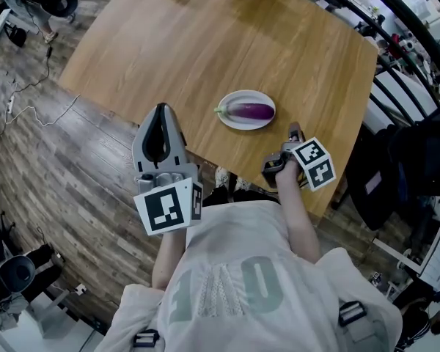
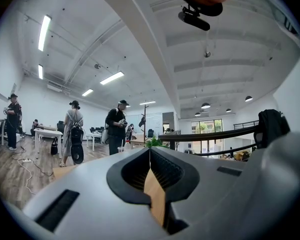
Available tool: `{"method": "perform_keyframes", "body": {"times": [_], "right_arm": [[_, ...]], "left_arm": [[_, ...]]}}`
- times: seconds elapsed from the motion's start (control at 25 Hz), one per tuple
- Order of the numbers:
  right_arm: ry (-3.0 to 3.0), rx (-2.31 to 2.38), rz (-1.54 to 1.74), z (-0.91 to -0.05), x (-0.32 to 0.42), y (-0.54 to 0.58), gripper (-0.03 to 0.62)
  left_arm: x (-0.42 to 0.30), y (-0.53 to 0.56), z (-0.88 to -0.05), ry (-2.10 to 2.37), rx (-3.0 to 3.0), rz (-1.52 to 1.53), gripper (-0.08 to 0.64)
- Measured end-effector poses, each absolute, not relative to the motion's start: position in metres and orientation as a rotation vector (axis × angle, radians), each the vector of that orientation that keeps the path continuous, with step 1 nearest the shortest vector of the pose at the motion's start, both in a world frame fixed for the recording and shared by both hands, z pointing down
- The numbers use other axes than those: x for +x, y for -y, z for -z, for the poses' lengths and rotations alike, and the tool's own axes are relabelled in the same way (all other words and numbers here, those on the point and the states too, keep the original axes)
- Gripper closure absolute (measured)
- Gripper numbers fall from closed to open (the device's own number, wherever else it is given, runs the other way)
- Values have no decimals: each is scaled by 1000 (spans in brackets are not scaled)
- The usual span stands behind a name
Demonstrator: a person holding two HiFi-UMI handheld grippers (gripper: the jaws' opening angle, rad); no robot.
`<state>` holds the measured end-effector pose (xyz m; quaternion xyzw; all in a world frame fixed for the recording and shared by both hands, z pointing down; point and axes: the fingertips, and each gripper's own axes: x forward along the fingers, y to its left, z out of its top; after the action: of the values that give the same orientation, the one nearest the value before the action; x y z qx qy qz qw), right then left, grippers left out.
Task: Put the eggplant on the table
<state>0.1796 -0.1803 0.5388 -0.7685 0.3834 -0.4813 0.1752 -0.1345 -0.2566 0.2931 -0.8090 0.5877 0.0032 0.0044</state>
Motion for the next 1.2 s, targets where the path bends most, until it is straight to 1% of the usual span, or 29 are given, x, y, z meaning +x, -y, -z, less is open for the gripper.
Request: {"method": "perform_keyframes", "body": {"times": [0.12,0.2,0.28,0.4,0.48,0.6,0.72,0.8,1.2], "right_arm": [[-1241,-2439,982,-477,215,185,463],[-1355,-2507,741,-435,219,191,463],[-1500,-2518,501,-393,208,199,463],[-1717,-2501,130,-335,173,204,463],[-1852,-2435,-31,-310,142,207,463],[-2026,-2275,-134,-289,99,209,468],[-2154,-2167,-186,-281,69,206,547],[-2226,-2135,-209,-280,55,206,566],[-2311,-2088,-193,-276,38,206,574]], "left_arm": [[-133,258,-291,-1832,-2535,-18,550],[-131,259,-289,-1822,-2541,-24,550],[-127,261,-286,-1806,-2545,-34,549],[-119,261,-279,-1770,-2554,-53,549],[-114,261,-276,-1743,-2561,-62,550],[-105,260,-272,-1701,-2569,-70,551],[-98,256,-269,-1670,-2570,-82,549],[-95,254,-267,-1657,-2573,-90,551],[-87,249,-260,-1613,-2571,-128,549]]}}
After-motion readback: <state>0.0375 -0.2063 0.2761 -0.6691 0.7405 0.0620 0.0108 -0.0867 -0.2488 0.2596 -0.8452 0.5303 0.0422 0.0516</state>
